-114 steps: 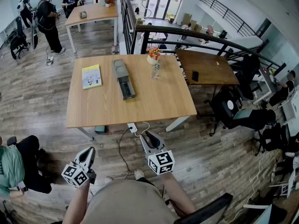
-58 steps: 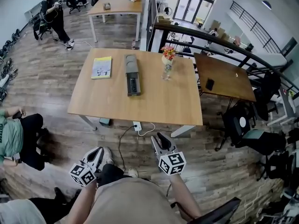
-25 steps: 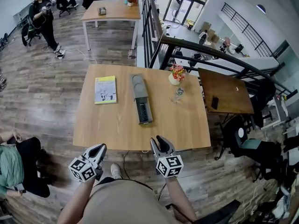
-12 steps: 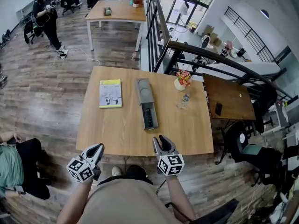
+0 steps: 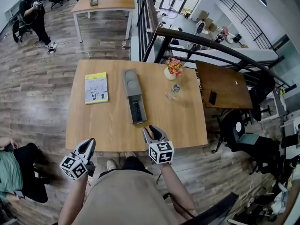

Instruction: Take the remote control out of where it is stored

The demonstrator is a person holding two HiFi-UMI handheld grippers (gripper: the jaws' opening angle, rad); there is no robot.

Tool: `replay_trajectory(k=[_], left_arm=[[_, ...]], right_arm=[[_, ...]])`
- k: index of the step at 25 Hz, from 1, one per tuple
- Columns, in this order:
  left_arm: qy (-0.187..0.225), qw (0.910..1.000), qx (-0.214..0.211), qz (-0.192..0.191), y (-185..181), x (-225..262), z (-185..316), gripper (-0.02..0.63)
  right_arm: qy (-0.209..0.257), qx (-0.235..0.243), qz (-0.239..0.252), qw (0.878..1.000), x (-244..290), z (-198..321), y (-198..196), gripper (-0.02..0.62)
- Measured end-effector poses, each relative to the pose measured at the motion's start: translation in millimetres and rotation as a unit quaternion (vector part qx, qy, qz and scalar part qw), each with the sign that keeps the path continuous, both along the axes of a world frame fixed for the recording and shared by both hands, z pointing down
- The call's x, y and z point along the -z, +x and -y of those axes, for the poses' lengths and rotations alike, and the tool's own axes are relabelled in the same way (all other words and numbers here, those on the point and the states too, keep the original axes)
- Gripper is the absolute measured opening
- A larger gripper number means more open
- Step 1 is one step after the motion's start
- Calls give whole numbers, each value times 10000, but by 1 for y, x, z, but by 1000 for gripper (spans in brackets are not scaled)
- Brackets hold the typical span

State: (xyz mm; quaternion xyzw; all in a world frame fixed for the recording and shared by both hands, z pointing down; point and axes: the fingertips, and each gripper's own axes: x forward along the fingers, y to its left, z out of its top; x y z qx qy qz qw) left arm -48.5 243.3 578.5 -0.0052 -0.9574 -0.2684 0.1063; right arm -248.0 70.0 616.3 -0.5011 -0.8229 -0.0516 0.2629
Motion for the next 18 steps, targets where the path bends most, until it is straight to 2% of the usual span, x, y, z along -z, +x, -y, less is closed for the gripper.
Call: replay_trajectory(k=[10,18], left_arm=[[-97,9998,161,-86,-48,11,10,5],[-115,9981,550,-234,-51,5,7,5]], right_arm=[[317,198,-298,9989,-30,-5,-54,110],[575,496,-577,9954,-70,-24,-78,110]])
